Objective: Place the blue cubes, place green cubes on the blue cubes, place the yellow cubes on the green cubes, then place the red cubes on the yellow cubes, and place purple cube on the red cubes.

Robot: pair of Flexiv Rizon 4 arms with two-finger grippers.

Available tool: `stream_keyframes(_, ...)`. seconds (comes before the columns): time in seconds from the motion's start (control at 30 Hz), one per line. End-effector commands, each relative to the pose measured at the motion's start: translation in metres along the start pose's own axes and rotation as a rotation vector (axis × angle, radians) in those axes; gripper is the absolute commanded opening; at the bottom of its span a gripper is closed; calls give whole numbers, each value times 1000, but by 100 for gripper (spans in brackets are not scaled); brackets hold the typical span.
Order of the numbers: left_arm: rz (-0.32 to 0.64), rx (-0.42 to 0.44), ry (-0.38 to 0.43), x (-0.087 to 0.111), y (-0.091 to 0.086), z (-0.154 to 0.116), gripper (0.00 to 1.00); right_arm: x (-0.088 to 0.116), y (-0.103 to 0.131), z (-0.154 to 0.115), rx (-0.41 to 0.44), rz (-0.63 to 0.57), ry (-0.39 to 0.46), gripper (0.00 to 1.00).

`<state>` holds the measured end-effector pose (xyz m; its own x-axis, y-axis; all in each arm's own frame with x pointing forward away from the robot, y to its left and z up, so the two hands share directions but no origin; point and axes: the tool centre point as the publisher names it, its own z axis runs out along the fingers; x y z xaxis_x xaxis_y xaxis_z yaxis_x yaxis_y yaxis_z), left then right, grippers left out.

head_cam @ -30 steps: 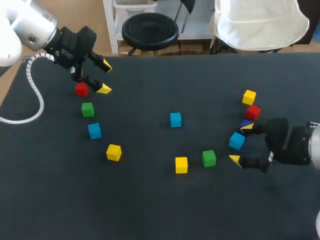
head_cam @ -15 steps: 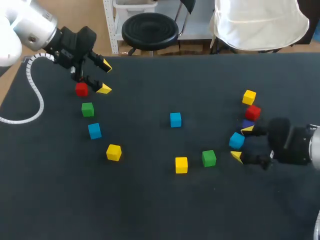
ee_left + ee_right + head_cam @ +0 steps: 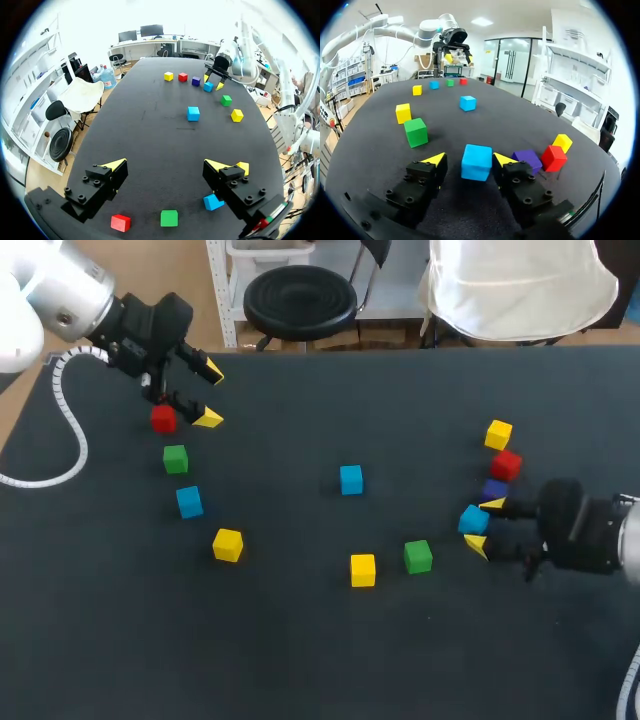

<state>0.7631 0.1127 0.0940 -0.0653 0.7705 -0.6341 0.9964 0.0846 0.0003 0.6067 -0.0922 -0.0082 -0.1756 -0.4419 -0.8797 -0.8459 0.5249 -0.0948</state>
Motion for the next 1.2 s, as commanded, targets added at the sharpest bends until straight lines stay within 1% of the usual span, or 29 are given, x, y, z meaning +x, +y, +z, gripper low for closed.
stream_keyframes(0.03,0,-3,0,0,-1,0,100,2,-5,1,-9,2,-9,50)
stream_keyframes(0.17,0,-3,0,0,-1,0,100,0,-7,2,-16,-5,-11,50)
stream_keyframes(0.2,0,-3,0,0,-1,0,100,-1,-7,2,-17,-7,-10,53)
stream_keyframes(0.63,0,-3,0,0,-1,0,100,-4,-15,4,-25,-21,17,45)
stream_keyframes(0.7,0,-3,0,0,-1,0,100,-4,-16,5,-30,-24,22,42)
stream_keyframes(0.83,0,-3,0,0,-1,0,100,-1,-17,7,-38,-20,35,41)
stream_keyframes(0.97,0,-3,0,0,-1,0,100,-1,-17,7,-41,-20,37,30)
stream_keyframes(1.0,0,-3,0,0,-1,0,100,-2,-17,6,-40,-26,37,25)
stream_keyframes(1.1,0,-3,0,0,-1,0,100,-8,-16,2,-50,-48,45,14)
stream_keyframes(1.17,0,-3,0,0,-1,0,100,-12,-16,-1,-66,-55,49,2)
stream_keyframes(1.2,0,-3,0,0,-1,0,100,-14,-15,-2,-72,-62,54,0)
